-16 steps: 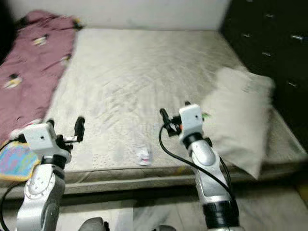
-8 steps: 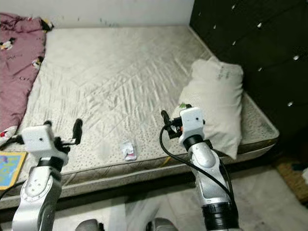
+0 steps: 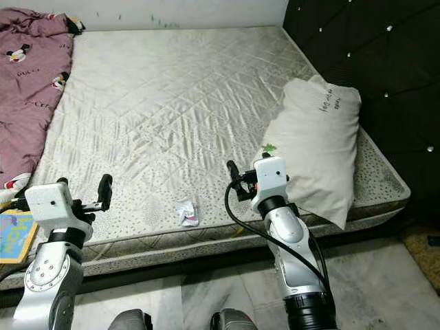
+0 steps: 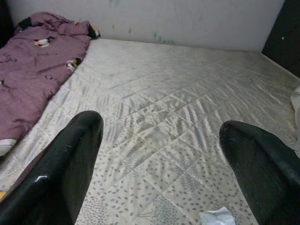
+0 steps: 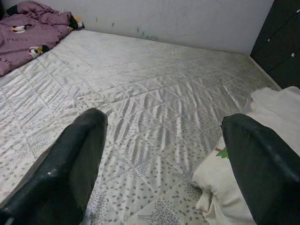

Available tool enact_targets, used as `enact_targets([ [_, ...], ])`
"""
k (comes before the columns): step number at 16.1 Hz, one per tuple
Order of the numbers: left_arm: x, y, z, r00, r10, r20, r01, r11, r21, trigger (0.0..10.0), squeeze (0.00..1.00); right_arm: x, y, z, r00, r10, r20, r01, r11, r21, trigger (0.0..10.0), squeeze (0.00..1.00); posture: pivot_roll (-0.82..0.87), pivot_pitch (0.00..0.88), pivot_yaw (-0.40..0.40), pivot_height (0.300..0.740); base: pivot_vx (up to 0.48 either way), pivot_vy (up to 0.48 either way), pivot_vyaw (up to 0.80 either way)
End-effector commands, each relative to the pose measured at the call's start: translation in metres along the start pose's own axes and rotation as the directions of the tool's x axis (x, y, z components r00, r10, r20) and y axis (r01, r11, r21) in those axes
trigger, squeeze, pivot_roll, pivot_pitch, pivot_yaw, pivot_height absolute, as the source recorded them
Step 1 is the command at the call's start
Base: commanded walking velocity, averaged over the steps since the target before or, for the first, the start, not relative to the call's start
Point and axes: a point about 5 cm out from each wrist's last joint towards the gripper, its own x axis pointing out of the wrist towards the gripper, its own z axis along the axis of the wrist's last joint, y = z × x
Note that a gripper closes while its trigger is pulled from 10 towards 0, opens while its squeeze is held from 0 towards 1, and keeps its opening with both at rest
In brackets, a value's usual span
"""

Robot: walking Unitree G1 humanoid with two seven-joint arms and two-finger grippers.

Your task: Clean up the room

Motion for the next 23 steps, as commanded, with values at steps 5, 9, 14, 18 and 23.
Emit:
enact_targets([
  [5,0.0008,0.0004,0.0055,1.0,0.023,0.015,-0.023,1.0,-0.002,10.0,0.0,0.0003,0.0043,0.0043,0.999,0.04,0.015,-0.04,0.999,-0.017,10.0,0.0,0.05,0.139,-0.03,0.728,0.0,0.0,0.0],
  [9,0.0018,0.0002,0.0058,0.999,0.034,0.016,-0.034,0.999,-0.006,10.0,0.0,0.0011,0.0038,0.005,0.999,0.05,0.015,-0.05,0.999,-0.019,10.0,0.0,0.04,0.145,-0.036,0.724,0.0,0.0,0.0],
  [14,0.0037,0.0014,0.0063,0.999,0.049,0.015,-0.049,0.999,-0.007,10.0,0.0,0.0027,0.0048,0.0054,0.998,0.066,0.015,-0.066,0.998,-0.02,10.0,0.0,0.04,0.151,-0.037,0.685,0.0,0.0,0.0],
  [18,0.0048,0.0014,0.0068,0.999,0.051,0.017,-0.051,0.999,-0.006,10.0,0.0,0.0033,0.0053,0.0059,0.997,0.072,0.018,-0.072,0.997,-0.021,10.0,0.0,0.04,0.15,-0.037,0.64,0.0,0.0,0.0],
  [23,0.0054,0.0011,0.007,0.998,0.063,0.019,-0.063,0.998,-0.008,10.0,0.0,0.0037,0.0053,0.0061,0.996,0.083,0.018,-0.083,0.996,-0.032,10.0,0.0,0.04,0.146,-0.043,0.62,0.0,0.0,0.0],
])
